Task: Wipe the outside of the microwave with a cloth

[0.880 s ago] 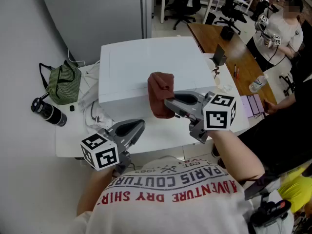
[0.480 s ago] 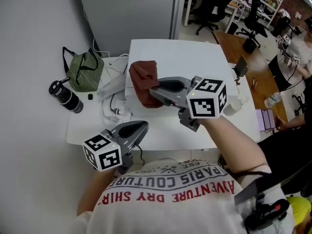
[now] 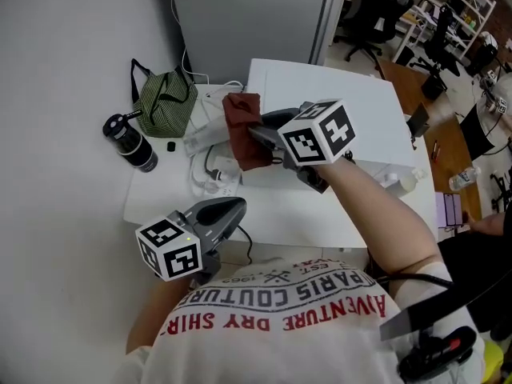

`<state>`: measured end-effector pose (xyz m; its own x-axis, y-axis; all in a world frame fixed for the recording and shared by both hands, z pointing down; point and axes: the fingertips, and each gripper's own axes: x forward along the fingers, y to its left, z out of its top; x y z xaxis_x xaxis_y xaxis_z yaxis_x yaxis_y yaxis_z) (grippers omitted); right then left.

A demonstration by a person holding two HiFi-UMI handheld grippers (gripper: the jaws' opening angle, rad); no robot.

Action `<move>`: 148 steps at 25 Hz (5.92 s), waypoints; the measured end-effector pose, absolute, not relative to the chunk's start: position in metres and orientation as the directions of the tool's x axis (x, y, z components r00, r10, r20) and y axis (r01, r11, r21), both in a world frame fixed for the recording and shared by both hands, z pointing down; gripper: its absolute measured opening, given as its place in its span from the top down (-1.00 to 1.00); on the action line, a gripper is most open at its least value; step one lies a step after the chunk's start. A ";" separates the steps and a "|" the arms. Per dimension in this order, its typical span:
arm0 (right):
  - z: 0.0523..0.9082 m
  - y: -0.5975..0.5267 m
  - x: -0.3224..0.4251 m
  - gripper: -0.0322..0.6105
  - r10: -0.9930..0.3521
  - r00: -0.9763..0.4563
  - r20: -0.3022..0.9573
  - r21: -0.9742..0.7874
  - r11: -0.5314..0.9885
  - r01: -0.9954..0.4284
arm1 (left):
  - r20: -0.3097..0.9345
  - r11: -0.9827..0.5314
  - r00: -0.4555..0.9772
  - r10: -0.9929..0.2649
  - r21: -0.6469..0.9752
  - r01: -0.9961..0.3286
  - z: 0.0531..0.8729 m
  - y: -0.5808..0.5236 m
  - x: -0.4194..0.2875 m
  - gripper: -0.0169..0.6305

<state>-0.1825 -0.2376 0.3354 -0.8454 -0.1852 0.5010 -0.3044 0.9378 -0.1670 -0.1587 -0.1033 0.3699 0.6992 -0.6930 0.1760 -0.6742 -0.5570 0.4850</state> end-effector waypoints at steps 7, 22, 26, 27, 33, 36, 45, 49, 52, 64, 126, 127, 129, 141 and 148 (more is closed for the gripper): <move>0.350 -0.249 -0.184 0.76 -0.222 -0.753 0.620 -0.032 0.951 -0.306 | 0.169 -0.575 0.716 -0.677 0.487 -0.658 0.369 -0.102 -0.164 0.95; 0.354 -0.264 -0.146 0.76 -0.157 -0.692 0.705 -0.146 0.922 -0.358 | 0.123 -0.643 0.769 -0.627 0.475 -0.600 0.358 -0.110 -0.148 0.95; 0.356 -0.276 -0.111 0.76 -0.161 -0.667 0.728 -0.170 0.899 -0.403 | 0.118 -0.669 0.795 -0.595 0.477 -0.571 0.359 -0.114 -0.130 0.95; 0.356 -0.279 -0.100 0.76 -0.165 -0.658 0.735 -0.172 0.893 -0.416 | 0.116 -0.676 0.803 -0.585 0.477 -0.562 0.358 -0.116 -0.125 0.95; 0.356 -0.294 -0.025 0.76 -0.185 -0.623 0.760 -0.196 0.849 -0.491 | 0.114 -0.710 0.837 -0.535 0.476 -0.519 0.356 -0.125 -0.093 0.95; 0.357 -0.302 0.021 0.76 -0.205 -0.608 0.767 -0.210 0.816 -0.539 | 0.115 -0.724 0.853 -0.510 0.478 -0.497 0.356 -0.131 -0.077 0.95; 0.356 -0.308 0.153 0.76 -0.256 -0.596 0.761 -0.301 0.675 -0.674 | 0.136 -0.757 0.890 -0.435 0.481 -0.443 0.355 -0.144 -0.030 0.95; 0.357 -0.308 0.194 0.76 -0.282 -0.568 0.773 -0.284 0.647 -0.708 | 0.143 -0.767 0.900 -0.412 0.479 -0.427 0.357 -0.146 -0.013 0.95; 0.357 -0.310 0.206 0.76 -0.291 -0.573 0.766 -0.295 0.633 -0.716 | 0.147 -0.773 0.902 -0.405 0.471 -0.424 0.353 -0.149 -0.004 0.95; 0.324 -0.303 0.167 0.77 -0.208 -0.571 0.794 -0.246 0.749 -0.615 | 0.150 -0.758 0.881 -0.448 0.460 -0.463 0.350 -0.145 -0.013 0.95; 0.355 -0.420 0.144 0.76 -0.255 -0.537 0.804 -0.250 0.675 -0.694 | 0.164 -0.700 0.831 -0.531 0.467 -0.540 0.355 -0.175 -0.043 0.95; 0.355 -0.419 0.155 0.76 -0.264 -0.532 0.804 -0.249 0.663 -0.705 | 0.158 -0.709 0.840 -0.520 0.469 -0.527 0.355 -0.175 -0.037 0.95; 0.355 -0.416 0.172 0.76 -0.277 -0.524 0.805 -0.246 0.647 -0.722 | 0.156 -0.718 0.849 -0.504 0.471 -0.513 0.356 -0.177 -0.028 0.95; 0.355 -0.414 0.198 0.76 -0.302 -0.532 0.791 -0.259 0.623 -0.738 | 0.169 -0.719 0.856 -0.488 0.479 -0.504 0.358 -0.173 -0.012 0.95; 0.315 -0.389 0.160 0.76 -0.354 -0.613 0.706 -0.198 0.733 -0.651 | 0.172 -0.699 0.842 -0.512 0.486 -0.524 0.363 -0.165 -0.025 0.95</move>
